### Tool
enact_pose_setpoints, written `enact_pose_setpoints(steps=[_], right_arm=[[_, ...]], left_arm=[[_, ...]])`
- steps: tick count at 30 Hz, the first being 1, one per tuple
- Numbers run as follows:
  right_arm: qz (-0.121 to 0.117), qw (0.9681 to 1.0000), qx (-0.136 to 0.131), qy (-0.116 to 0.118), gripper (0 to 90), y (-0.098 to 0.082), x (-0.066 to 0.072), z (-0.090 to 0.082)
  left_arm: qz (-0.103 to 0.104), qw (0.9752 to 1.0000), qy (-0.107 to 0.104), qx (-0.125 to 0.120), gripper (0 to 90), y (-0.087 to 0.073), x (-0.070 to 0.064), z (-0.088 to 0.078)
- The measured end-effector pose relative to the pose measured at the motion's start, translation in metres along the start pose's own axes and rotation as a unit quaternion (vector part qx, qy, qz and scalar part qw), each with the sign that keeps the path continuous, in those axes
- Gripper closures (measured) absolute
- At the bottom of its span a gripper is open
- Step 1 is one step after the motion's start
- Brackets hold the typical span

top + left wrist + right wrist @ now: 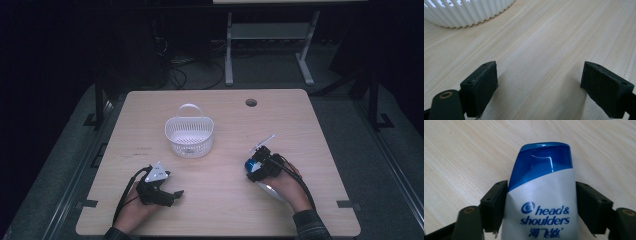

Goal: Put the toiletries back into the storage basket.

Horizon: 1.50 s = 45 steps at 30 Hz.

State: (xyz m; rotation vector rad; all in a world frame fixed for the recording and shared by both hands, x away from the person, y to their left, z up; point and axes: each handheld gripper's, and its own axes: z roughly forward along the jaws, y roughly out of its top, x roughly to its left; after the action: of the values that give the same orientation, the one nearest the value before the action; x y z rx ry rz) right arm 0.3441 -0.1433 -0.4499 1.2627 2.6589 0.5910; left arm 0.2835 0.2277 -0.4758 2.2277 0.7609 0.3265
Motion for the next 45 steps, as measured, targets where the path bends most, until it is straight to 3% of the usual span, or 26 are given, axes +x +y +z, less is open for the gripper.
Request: enact_pose_setpoints(steps=[13, 26, 35, 45], right_arm=[[0.002, 1.0000, -0.004, -0.007, 33.8, -0.002, -0.002, -0.002], [0.019, 0.9980, -0.060, -0.004, 34.0, -0.009, -0.009, -0.024], [0.025, 0.9935, -0.111, -0.001, 34.1, -0.018, -0.012, -0.043], [0.030, 0.9839, -0.176, 0.002, 34.3, -0.035, -0.012, -0.066]], left_arm=[[0.000, 1.0000, -0.001, 0.000, 12.8, 0.000, 0.000, 0.000], [0.000, 1.0000, 0.000, 0.000, 12.8, 0.000, 0.000, 0.000], [0.002, 1.0000, 0.000, 0.000, 12.8, 0.000, 0.000, 0.000], [-0.001, 1.0000, -0.001, -0.001, 12.8, 0.000, 0.000, 0.000]])
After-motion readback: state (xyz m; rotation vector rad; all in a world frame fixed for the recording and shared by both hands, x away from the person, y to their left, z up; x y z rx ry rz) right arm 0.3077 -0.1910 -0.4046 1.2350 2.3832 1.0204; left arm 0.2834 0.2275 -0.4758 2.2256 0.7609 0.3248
